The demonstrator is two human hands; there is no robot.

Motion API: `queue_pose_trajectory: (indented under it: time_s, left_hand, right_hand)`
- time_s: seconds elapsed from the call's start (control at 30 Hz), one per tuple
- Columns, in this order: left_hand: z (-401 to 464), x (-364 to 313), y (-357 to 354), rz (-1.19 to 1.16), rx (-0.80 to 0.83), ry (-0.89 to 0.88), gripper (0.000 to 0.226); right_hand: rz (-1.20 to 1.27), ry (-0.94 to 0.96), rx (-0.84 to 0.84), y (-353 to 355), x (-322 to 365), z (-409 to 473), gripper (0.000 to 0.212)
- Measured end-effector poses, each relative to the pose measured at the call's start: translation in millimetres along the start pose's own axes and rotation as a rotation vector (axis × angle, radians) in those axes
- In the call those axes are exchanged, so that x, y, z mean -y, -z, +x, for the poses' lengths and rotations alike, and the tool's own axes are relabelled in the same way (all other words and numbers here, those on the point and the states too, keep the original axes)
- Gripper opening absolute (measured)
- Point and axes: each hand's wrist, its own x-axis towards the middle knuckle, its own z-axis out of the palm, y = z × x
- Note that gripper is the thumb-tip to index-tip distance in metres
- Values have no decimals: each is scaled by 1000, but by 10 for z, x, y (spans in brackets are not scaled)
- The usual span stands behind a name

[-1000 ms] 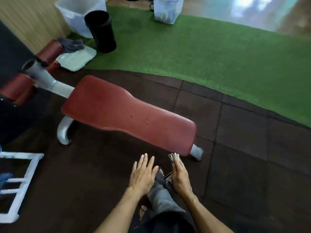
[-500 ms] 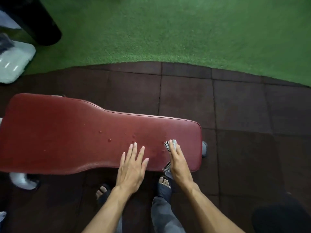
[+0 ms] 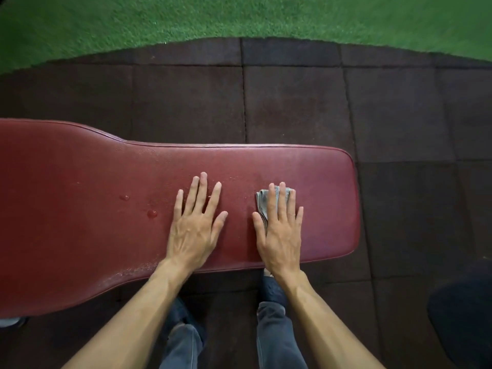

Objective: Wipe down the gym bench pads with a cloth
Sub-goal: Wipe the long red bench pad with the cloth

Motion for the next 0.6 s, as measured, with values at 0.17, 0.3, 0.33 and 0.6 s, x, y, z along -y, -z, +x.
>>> queue_pose_trajectory:
  time_s: [0.17,0.3,0.33,0.6]
  left_hand:
    - [32,8,-155,70,-47,19,66]
    - [24,16,-164,76,-56,25,65]
    - [24,10,-162,81,-53,25,65]
    - [33,-12,-164,136,-83,27,66]
  right_hand:
    - [-37,-33,-34,-127,22,-25,63]
    - [-105,-14,44,-47,-317,-267,57]
    - [-110,-87,49,21,-473,-229,57]
    - [14,-231,-125,61,-131,783,57]
